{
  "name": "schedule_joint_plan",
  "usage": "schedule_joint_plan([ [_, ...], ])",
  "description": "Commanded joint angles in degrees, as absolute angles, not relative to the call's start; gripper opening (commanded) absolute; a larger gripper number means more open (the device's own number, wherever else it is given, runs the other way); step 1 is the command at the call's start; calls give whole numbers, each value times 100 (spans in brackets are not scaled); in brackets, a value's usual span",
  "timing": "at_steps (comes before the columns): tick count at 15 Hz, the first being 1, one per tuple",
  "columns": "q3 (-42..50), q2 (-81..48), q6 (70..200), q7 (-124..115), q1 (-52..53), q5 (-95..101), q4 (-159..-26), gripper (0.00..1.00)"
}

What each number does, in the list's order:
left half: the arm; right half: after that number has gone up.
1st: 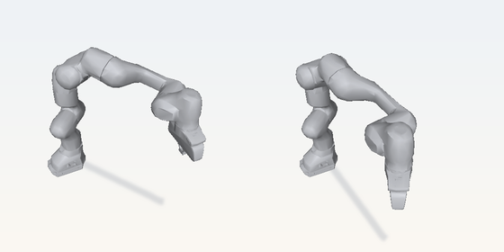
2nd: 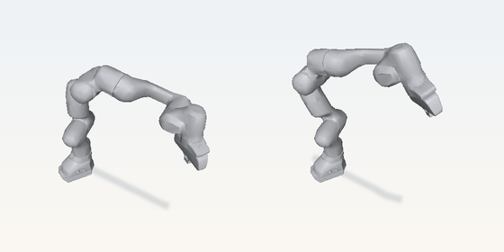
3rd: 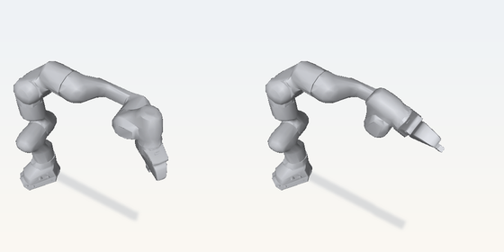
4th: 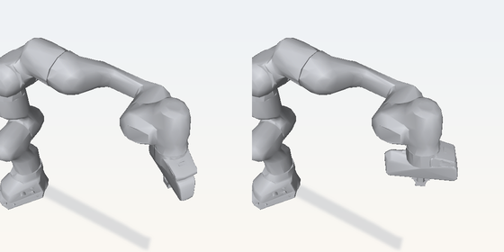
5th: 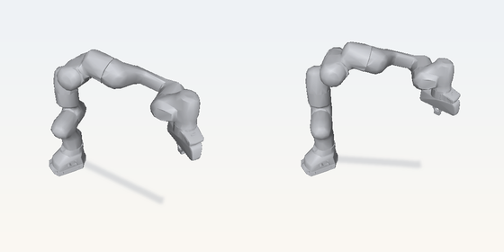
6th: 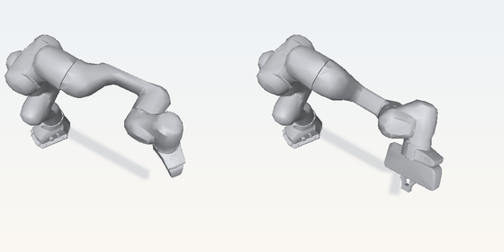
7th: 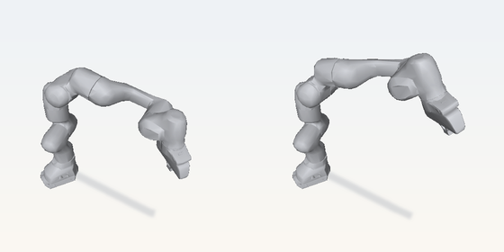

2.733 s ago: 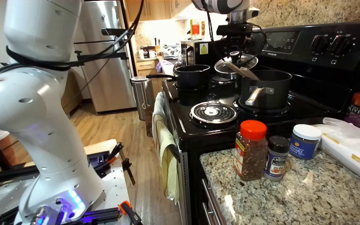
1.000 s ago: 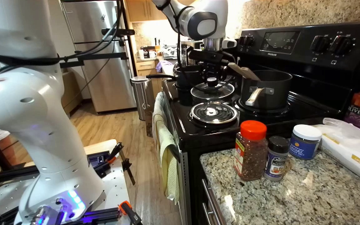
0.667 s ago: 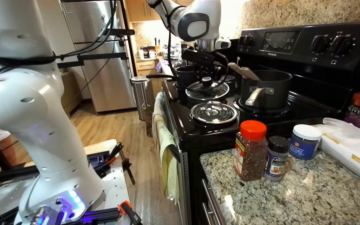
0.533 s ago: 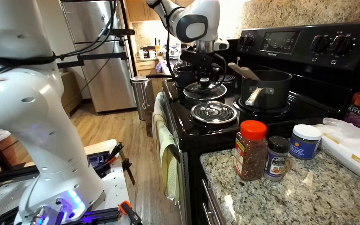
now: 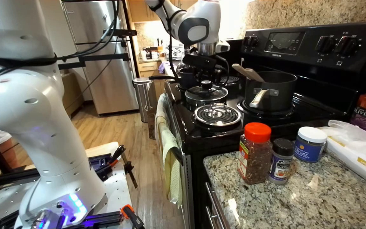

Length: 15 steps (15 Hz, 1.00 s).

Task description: Move the bottle of spices to the countertop then remove the lid from the pot.

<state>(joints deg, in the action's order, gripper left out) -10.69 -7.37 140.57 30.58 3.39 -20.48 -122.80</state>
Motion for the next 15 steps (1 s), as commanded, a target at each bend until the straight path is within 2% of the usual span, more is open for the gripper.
schedule_joint_plan([
  [1, -1028, -925, 14329, 2769, 467, -1570, -12092, 31],
  [6, -1057, -1128, 14299, 2611, 492, -1351, -11837, 31],
  [7, -1060, -1154, 14296, 2576, 487, -1391, -11794, 81],
  [8, -1049, -1142, 14329, 2522, 481, -1383, -11773, 82],
  [11, -1007, -972, 14391, 2350, 454, -1411, -11723, 99],
  [15, -855, -608, 14507, 1984, 433, -1323, -11702, 100],
])
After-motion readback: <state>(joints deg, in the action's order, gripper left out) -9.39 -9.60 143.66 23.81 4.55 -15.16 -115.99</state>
